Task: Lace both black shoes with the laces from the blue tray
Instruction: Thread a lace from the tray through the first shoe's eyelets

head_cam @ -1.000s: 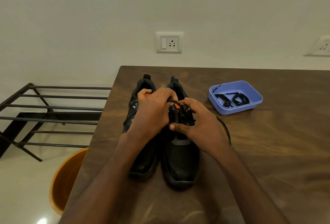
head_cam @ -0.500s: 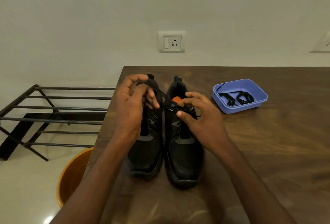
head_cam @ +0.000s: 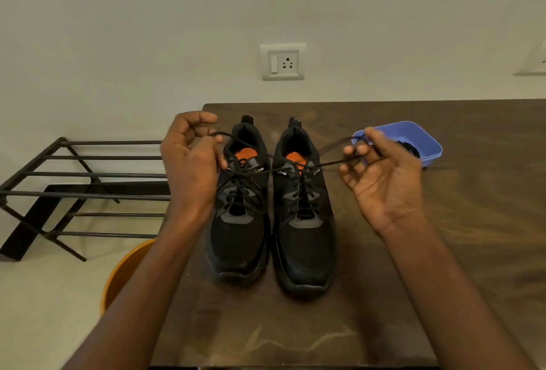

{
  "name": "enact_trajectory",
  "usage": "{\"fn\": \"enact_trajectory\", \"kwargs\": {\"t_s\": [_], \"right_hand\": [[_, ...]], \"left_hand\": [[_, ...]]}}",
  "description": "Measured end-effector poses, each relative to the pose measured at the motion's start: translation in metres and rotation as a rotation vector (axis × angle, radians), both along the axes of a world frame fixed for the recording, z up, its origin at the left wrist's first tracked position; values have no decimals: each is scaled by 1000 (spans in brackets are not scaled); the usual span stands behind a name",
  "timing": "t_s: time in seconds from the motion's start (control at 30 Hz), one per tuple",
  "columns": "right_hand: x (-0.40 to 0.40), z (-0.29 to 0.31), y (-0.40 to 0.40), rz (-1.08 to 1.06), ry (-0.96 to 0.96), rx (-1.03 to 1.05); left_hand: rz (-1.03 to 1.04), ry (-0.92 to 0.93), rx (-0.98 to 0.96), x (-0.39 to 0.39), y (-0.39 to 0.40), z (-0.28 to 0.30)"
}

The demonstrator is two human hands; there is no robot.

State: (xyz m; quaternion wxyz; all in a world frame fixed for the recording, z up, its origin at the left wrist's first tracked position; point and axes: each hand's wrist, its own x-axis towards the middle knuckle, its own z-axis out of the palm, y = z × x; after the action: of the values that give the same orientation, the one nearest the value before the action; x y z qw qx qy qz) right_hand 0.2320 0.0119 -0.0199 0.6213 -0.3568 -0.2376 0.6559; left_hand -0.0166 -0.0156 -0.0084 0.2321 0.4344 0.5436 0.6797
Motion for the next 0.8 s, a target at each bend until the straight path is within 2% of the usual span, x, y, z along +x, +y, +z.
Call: {"fn": "enact_trajectory", "kwargs": {"t_s": [0.03, 0.07, 0.1, 0.17, 0.23, 0.3, 0.33, 0.4, 0.5, 0.57, 0.63, 0.73, 0.8], "right_hand": [[4, 1, 1, -53, 49, 4], [7, 3, 1, -132, -3, 14], [10, 5, 2, -218, -142, 29], [14, 5, 3, -285, -556, 5], [15, 3, 2, -162, -843, -69], [12, -2, -2, 43, -1023, -147], [11, -5, -4, 120, -1149, -172], [7, -14, -3, 203, -1425, -178], [0, -18, -6, 204, -1693, -162], [-1, -16, -10, 159, -1859, -96], [-2, -13, -10, 38, -1818, 71], [-8, -13, -6, -35, -1505, 300], [-14, -16, -5, -42, -1413, 383]], "left_hand": [[45, 82, 6, -3, -1, -1], [103, 196, 9, -5, -3, -2], [163, 313, 11, -6, -5, -3], [260, 522, -35, -4, -9, 1], [332, 720, -215, 4, -13, 6], [389, 939, -370, 9, -12, 3], [365, 1008, -378, 13, -11, 0], [193, 1064, -294, 24, -9, -6], [-103, 1153, -234, 45, -6, -18], [-188, 1139, -254, 50, -3, -25], [-224, 1075, -245, 46, -1, -25], [-288, 1068, -281, 32, 0, -18], [-356, 1121, -342, 20, -3, -14]]}}
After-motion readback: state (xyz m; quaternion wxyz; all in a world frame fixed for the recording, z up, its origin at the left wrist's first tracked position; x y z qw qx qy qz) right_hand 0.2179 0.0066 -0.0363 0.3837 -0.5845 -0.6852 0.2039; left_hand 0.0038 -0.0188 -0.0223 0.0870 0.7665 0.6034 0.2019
